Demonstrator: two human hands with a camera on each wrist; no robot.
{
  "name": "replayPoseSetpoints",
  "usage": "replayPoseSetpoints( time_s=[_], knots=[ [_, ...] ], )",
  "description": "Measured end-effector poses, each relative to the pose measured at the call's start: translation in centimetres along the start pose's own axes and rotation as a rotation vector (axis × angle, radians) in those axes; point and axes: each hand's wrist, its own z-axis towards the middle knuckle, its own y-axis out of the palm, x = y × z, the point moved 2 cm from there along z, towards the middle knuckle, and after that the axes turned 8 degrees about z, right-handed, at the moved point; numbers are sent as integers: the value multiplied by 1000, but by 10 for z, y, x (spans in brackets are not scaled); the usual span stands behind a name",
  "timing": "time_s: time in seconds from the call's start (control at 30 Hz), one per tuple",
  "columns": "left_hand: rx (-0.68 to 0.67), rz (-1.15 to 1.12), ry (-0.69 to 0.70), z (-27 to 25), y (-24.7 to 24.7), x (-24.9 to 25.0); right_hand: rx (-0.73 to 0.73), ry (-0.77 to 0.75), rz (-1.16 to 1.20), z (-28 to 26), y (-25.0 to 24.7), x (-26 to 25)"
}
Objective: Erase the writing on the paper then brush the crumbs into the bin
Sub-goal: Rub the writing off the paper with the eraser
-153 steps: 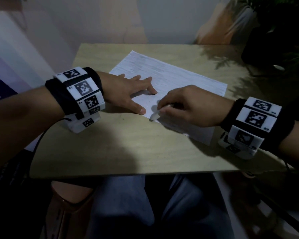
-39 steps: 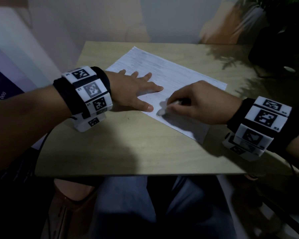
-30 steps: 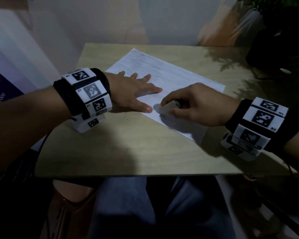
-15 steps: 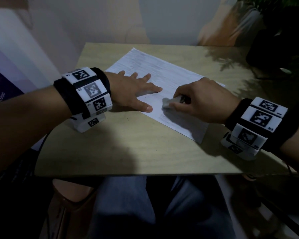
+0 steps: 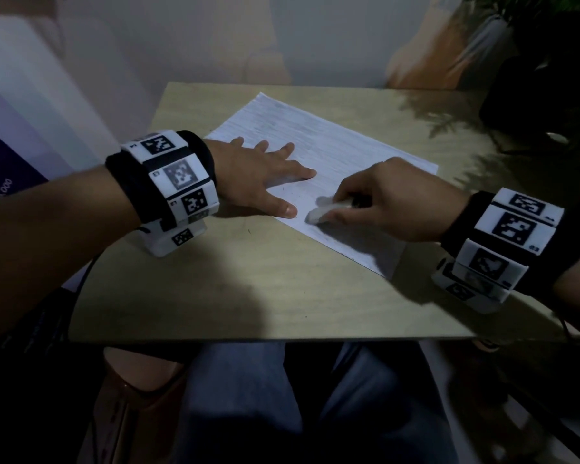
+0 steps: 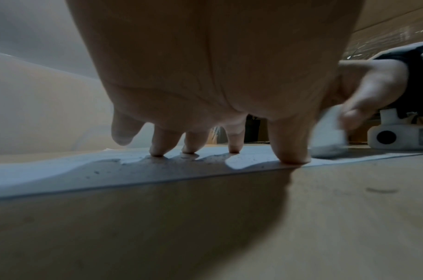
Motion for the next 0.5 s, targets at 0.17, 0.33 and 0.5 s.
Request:
replayPoseSetpoints(
  time_s=[0.17,0.33,0.5],
  knots=[
    [3,0,-1,1,0,0,-20,-18,-95,-2,4,1],
    [-6,6,0,1,-1,1,8,33,-70,-2,-2,4],
    [-3,7,2,1,0,0,-19,-25,-62,-4,4,6]
  ],
)
